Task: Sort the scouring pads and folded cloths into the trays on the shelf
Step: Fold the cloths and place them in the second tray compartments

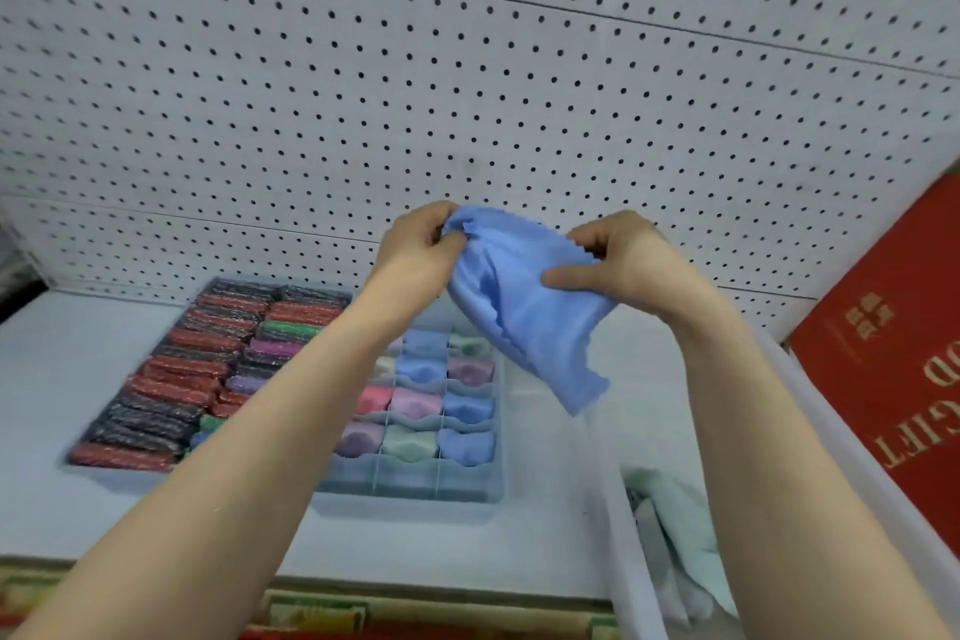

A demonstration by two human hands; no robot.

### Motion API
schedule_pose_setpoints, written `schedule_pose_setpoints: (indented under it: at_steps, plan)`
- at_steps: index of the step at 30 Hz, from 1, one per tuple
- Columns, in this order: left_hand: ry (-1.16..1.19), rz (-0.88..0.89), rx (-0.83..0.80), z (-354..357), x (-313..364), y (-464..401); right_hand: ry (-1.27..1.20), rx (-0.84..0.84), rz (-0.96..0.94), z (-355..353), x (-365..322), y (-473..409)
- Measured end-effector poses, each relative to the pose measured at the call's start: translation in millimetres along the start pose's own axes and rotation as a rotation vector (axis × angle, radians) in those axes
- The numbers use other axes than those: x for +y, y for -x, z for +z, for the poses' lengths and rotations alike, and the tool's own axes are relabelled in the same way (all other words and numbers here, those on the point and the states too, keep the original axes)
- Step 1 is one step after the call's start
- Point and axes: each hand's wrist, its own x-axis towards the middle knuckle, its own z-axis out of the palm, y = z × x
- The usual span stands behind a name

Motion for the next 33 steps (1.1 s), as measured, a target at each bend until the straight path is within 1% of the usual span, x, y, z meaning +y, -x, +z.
schedule_pose_setpoints:
  at_steps: [2,6,9,10,12,14,16,17,19,21,23,25,27,29,31,33]
  plan:
    - [0.094,-0.046,-0.012,-20,-5,-2,-0.094,0.041,0.058,0,5,-1]
    - [0.19,-0.162,-0.028,-46,-18,-1,-0.485,0.154,0.028,15,-3,-8]
    - [0.127,-0.301,-0.07,-53,-24,3,-0.57,0.148,0.055,32,-17,-16]
    - [0.116,-0.332,-0.11,-54,-24,4,-0.564,0.126,0.052,38,-22,-18]
    - [0.041,-0.293,-0.164,-53,-24,8,-0.522,0.07,0.028,48,-31,-23]
    - [-0.189,-0.185,-0.168,-53,-30,9,-0.456,0.034,0.008,53,-37,-27]
    - [-0.374,-0.097,-0.102,-55,-39,7,-0.405,0.04,-0.002,52,-40,-29]
    - [-0.398,-0.074,-0.038,-58,-41,8,-0.389,0.05,0.001,50,-39,-29]
    - [-0.325,-0.069,0.1,-66,-45,10,-0.327,0.073,0.016,45,-35,-29]
    - [-0.263,-0.082,0.168,-74,-48,13,-0.206,0.084,0.058,41,-28,-29]
    - [-0.21,-0.095,0.168,-80,-52,16,-0.112,0.074,0.104,38,-19,-28]
    - [-0.034,-0.117,0.165,-84,-51,20,-0.092,0.068,0.136,36,-8,-23]
    - [0.142,-0.144,0.187,-88,-49,23,-0.193,0.068,0.154,32,3,-18]
    - [0.225,-0.165,0.204,-91,-44,26,-0.394,0.044,0.115,30,11,-11]
    - [0.252,-0.171,0.235,-93,-43,27,-0.641,0.016,0.066,31,13,-3]
    - [0.201,-0.178,0.305,-95,-49,27,-0.832,0.026,0.087,37,13,-1]
